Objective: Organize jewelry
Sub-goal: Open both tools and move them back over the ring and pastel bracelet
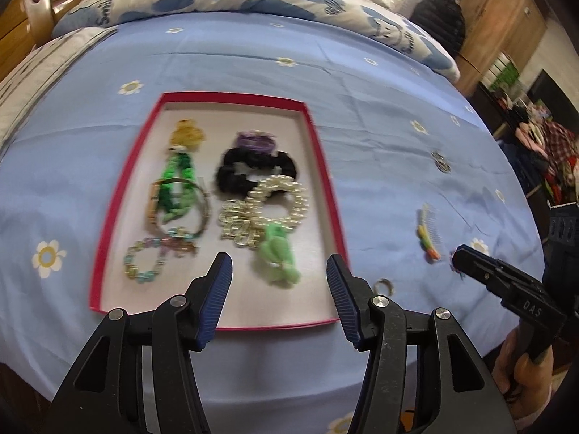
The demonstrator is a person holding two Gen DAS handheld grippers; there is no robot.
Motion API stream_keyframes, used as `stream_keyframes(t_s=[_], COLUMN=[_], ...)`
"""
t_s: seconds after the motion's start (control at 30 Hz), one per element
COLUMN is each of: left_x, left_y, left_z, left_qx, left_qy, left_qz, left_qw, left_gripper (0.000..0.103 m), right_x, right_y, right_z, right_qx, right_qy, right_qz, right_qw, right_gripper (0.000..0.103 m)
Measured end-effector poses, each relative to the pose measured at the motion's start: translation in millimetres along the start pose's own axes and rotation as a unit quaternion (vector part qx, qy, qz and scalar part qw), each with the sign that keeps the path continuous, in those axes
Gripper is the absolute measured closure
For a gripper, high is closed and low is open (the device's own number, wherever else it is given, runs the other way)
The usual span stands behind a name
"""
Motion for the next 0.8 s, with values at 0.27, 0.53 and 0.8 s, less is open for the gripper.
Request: stream_keyframes(t_s=[0.27,0.53,0.8], left_x=[7,30,49], left_y=[-45,-85,-102], left_z=[6,15,38], left_qx=[0.030,0.057,0.052], left_qy=[0.015,0.041,0.067], left_qz=[0.035,0.072,0.100], left_qw=[0.9988,0.9950,0.9913], left_gripper=[0.049,0.049,0.049], right_x=[7,21,28], right_y=[-52,-86,-99], right_z=[-36,-56,-55], right_qx=[0.046,0.084,0.110], right_qy=[-0.022,-0.028,-0.029], right_qz=[0.038,0.055,0.045], right_qw=[0.998,0.995,0.992], right_gripper=[0.060,0.058,0.048])
Point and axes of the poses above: each gripper's, at about its wrist camera, not at the fingertips, and z roughly the way its jaws point, y to its left, x to its underside, the point moved 1 cm from there along z, roughly the way its jaws point, and after that the axes turned 13 degrees about -y, right-handed, at the moved point
